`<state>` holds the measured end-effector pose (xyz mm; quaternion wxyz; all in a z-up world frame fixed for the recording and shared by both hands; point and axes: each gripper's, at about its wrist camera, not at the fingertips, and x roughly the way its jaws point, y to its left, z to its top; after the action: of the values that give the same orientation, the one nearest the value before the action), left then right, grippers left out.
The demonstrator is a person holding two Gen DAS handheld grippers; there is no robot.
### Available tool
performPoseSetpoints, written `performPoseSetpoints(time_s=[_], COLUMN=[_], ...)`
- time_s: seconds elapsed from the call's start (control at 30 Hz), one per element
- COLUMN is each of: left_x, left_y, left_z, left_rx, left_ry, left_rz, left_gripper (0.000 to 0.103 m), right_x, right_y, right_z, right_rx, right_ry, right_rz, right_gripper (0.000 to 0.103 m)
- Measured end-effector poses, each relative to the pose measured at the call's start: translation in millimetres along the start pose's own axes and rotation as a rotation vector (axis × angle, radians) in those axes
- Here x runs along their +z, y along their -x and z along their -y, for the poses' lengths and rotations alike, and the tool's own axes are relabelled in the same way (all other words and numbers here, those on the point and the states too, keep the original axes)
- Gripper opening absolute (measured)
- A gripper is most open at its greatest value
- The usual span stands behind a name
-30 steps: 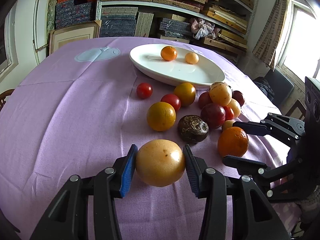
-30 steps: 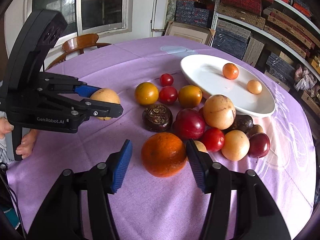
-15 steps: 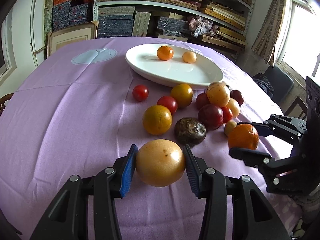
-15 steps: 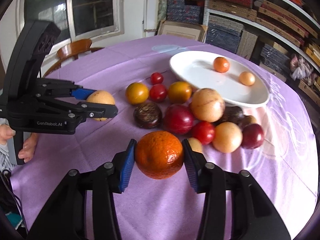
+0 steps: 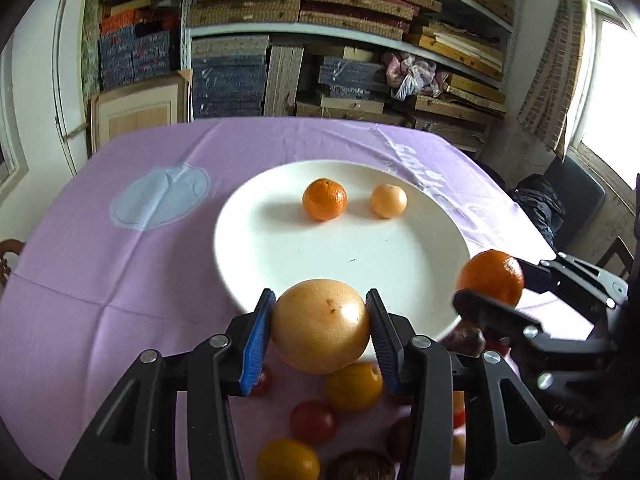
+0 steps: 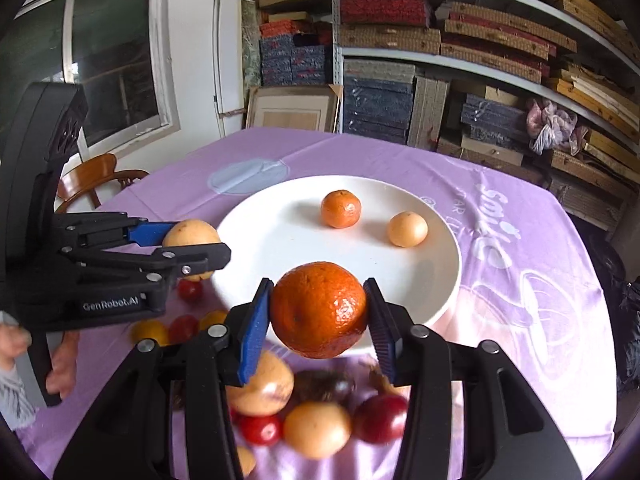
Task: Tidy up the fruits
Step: 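Place the grapefruit on the plate with left gripper while right places a tangerine, then grasp the yellow-orange citrus with the left gripper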
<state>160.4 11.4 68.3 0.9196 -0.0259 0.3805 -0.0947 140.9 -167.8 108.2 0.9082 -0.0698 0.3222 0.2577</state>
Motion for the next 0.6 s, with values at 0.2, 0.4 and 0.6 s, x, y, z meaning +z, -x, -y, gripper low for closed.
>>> performPoseSetpoints(time_s=[0.2,0.4,0.6], left_x=[4,-11,-65], left_y=[-9,46,75], left_z=[-7,-20,-32], left_rx=[0.034,0.072,0.137], left_ry=[0.03,0.005,0.004], left_rz=[0.015,0.088,0.087], left_gripper=[0.063,0.077,0.084], right_x=[2,-6,-69], right_y=[-6,67,122], right_z=[5,-8,-20], right_rx=[-0.03,-0.031,-0.129], right_ry=[-0.017,0.019,0.062], right_rz=[0.043,0.184,0.39], right_gripper=[0.073,0.094,0.099])
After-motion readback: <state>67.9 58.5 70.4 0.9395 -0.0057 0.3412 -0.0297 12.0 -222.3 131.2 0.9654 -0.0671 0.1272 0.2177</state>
